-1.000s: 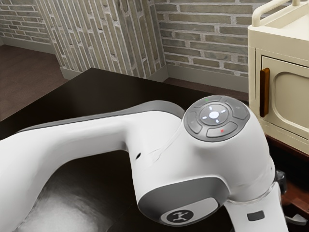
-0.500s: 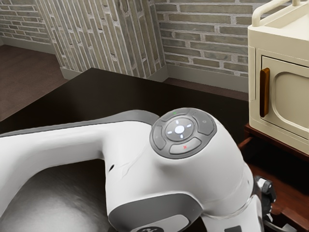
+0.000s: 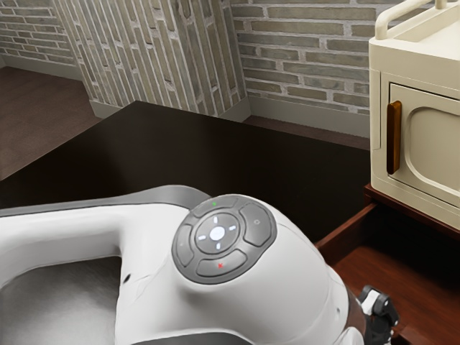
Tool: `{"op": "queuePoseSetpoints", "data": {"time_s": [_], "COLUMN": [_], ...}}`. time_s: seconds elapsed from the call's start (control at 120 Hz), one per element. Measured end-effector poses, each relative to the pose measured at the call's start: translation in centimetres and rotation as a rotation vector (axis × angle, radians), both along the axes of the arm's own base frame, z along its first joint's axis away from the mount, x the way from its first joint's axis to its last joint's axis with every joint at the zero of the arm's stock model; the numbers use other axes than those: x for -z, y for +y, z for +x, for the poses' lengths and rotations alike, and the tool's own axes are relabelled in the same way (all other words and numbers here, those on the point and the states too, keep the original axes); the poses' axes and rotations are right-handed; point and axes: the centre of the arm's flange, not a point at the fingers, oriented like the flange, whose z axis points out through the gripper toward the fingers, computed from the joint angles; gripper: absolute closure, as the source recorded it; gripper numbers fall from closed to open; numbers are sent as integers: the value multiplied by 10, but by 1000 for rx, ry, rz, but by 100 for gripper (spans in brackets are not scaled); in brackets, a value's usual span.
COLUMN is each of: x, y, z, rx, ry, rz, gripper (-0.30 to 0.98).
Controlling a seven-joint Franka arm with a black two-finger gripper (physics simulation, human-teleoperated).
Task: Pull the drawer handle with one arm to open the drawer
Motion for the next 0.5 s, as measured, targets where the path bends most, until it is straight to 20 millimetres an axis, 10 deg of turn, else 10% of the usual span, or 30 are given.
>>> {"op": "queuePoseSetpoints", "data": {"time_s": [0.25, 0.408, 0.5], "x": [-50, -146, -164], "y": [-5, 12, 37], "z": [-20, -9, 1], "rx": [41, -30, -83], "ry": [-126, -163, -67], "rz": [-13, -91, -118], "gripper": [7, 3, 2]}}
